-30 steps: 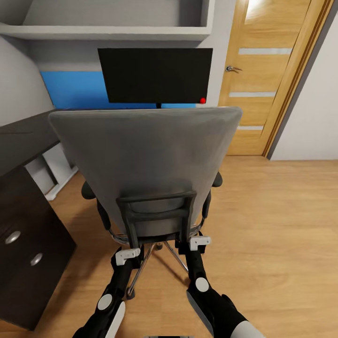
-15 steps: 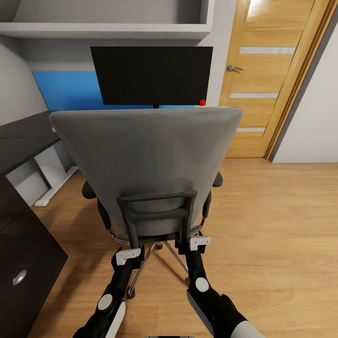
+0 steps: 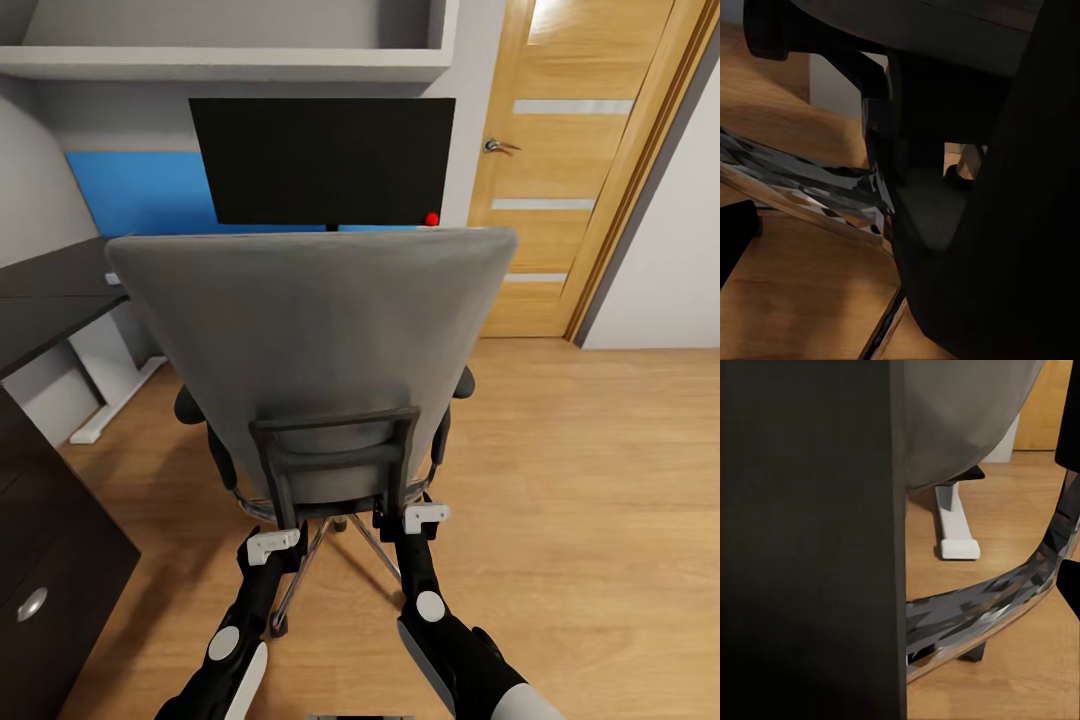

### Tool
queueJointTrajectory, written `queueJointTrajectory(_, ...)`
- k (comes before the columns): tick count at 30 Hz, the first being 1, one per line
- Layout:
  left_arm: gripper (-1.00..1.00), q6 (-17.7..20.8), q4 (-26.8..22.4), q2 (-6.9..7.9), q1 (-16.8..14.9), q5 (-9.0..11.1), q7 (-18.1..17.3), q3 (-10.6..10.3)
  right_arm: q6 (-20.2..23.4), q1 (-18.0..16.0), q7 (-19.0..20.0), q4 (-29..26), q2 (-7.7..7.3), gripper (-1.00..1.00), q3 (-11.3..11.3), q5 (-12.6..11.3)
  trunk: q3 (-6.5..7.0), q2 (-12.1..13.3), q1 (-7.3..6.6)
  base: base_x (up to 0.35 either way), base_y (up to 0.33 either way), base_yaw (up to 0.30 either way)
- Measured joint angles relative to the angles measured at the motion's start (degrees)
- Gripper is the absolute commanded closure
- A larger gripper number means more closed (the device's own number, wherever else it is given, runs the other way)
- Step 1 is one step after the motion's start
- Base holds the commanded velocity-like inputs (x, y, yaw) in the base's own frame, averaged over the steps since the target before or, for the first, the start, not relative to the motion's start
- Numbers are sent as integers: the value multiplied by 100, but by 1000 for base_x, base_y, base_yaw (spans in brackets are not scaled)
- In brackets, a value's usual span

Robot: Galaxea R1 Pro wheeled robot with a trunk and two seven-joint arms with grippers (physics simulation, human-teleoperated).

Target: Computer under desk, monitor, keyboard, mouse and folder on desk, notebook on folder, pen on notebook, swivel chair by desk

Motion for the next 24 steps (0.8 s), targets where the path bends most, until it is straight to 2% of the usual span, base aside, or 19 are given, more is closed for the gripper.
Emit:
queueJointTrajectory(15, -100, 0, 0, 0, 0, 2, 4, 0, -1, 0, -1, -1, 0, -100, 0, 2, 0, 0, 2, 54, 0, 0)
queueJointTrajectory(24, -100, 3, 0, 0, 0, 1, 3, -1, 0, 0, -2, 0, 0, -100, 0, -1, 0, 0, 1, 158, 0, 0)
